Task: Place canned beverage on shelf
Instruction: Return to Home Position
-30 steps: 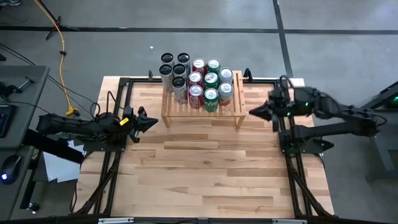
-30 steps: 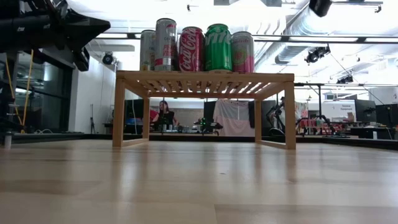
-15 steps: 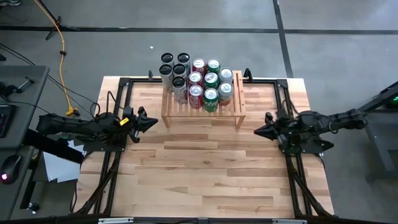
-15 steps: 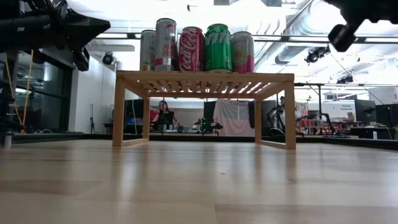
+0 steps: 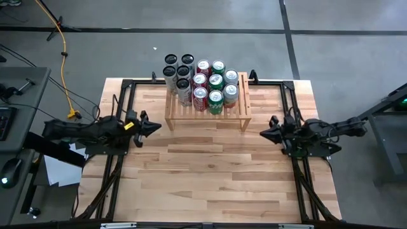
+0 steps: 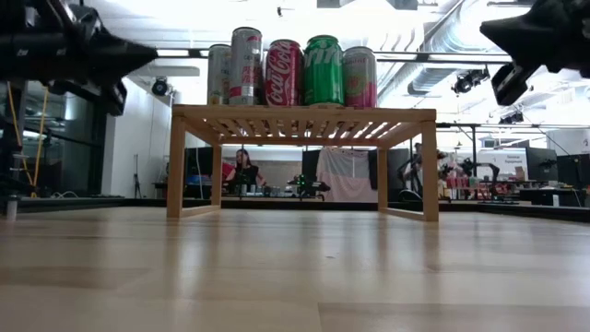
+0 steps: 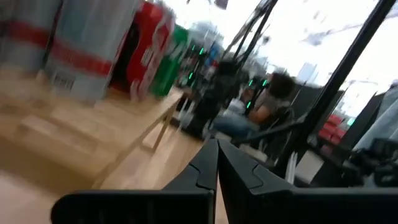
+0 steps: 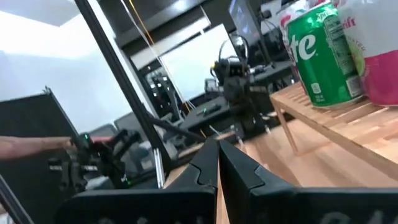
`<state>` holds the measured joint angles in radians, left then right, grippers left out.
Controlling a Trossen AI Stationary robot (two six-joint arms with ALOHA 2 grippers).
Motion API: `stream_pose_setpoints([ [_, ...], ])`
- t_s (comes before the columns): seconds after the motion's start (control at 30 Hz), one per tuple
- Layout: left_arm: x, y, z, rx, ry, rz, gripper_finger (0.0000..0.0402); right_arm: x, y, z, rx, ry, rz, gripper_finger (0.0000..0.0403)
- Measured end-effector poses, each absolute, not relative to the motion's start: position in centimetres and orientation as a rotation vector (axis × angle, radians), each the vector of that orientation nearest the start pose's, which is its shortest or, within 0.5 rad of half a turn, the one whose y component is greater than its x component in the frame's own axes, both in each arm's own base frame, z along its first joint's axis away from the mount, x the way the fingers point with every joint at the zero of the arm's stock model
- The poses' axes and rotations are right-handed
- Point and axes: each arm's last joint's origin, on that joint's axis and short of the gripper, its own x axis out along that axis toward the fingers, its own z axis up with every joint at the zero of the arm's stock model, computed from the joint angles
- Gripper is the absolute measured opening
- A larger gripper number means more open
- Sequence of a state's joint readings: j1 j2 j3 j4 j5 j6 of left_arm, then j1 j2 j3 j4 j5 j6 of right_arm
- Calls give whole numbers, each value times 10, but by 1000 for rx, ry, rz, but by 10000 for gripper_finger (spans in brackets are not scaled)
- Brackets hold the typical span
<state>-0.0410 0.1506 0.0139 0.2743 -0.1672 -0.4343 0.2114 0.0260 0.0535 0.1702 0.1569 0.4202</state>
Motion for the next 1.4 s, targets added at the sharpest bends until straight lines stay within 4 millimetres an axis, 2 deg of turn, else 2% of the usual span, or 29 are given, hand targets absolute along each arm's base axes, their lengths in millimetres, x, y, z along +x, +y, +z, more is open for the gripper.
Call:
stream_pose_setpoints([
  [0.17,101,1,166,-432,-5,128,3,95,15,187,417,-197,91,0],
  [0.3,98,0,171,-437,-54,87,3,96,15,182,309,-148,56,0],
  [0.43,97,0,170,-437,-56,85,3,97,13,169,173,-31,-51,0],
  [0.67,97,0,171,-437,-56,84,3,100,10,167,90,-1,-103,0],
  [0.83,97,0,171,-437,-57,84,3,102,8,164,-32,42,-128,0],
  [1.27,97,0,171,-437,-57,83,3,103,8,163,-38,54,-125,0],
  [1.4,97,0,171,-437,-57,83,3,100,7,167,-27,5,-120,0],
])
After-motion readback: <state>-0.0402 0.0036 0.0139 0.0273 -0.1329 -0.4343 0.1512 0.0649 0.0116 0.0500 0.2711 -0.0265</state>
